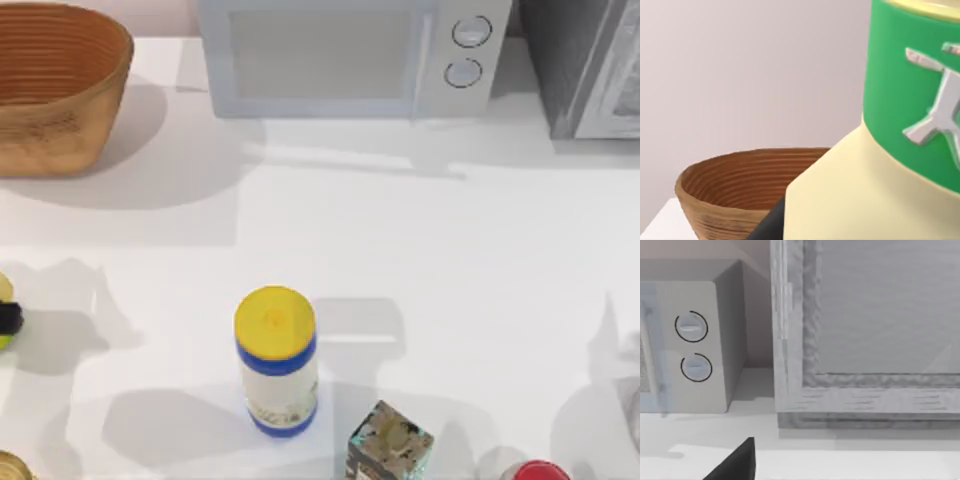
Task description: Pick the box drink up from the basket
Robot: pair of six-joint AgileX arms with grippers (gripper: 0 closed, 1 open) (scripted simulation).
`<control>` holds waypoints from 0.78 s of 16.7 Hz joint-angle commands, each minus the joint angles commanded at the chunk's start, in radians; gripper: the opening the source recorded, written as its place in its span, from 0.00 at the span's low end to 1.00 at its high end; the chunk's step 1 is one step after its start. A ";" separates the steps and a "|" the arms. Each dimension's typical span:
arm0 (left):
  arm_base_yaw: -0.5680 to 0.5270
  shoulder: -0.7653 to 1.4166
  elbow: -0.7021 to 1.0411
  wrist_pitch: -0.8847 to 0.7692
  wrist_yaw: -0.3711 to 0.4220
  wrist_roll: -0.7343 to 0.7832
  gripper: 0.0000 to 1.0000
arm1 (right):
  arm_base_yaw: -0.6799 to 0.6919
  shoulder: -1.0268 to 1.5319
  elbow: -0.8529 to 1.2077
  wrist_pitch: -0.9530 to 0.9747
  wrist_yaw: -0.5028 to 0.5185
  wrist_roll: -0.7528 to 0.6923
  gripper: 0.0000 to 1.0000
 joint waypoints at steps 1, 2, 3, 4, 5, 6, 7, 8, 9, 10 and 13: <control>-0.053 0.063 0.050 0.053 -0.063 0.021 0.00 | 0.000 0.000 0.000 0.000 0.000 0.000 1.00; -0.110 0.136 0.106 0.111 -0.136 0.043 0.00 | 0.000 0.000 0.000 0.000 0.000 0.000 1.00; -0.171 0.220 0.165 0.174 -0.217 0.068 0.00 | 0.000 0.000 0.000 0.000 0.000 0.000 1.00; -0.233 0.315 0.228 0.241 -0.306 0.093 0.00 | 0.000 0.000 0.000 0.000 0.000 0.000 1.00; -0.297 0.418 0.293 0.309 -0.401 0.119 0.00 | 0.000 0.000 0.000 0.000 0.000 0.000 1.00; -0.360 0.530 0.359 0.379 -0.501 0.146 0.00 | 0.000 0.000 0.000 0.000 0.000 0.000 1.00; -0.423 0.648 0.426 0.449 -0.604 0.172 0.00 | 0.000 0.000 0.000 0.000 0.000 0.000 1.00; -0.485 0.772 0.493 0.520 -0.708 0.198 0.00 | 0.000 0.000 0.000 0.000 0.000 0.000 1.00; -0.545 0.899 0.560 0.590 -0.812 0.224 0.00 | 0.000 0.000 0.000 0.000 0.000 0.000 1.00; -0.602 1.027 0.626 0.659 -0.912 0.249 0.00 | 0.000 0.000 0.000 0.000 0.000 0.000 1.00; -0.750 1.395 0.811 0.851 -1.180 0.315 0.00 | 0.000 0.000 0.000 0.000 0.000 0.000 1.00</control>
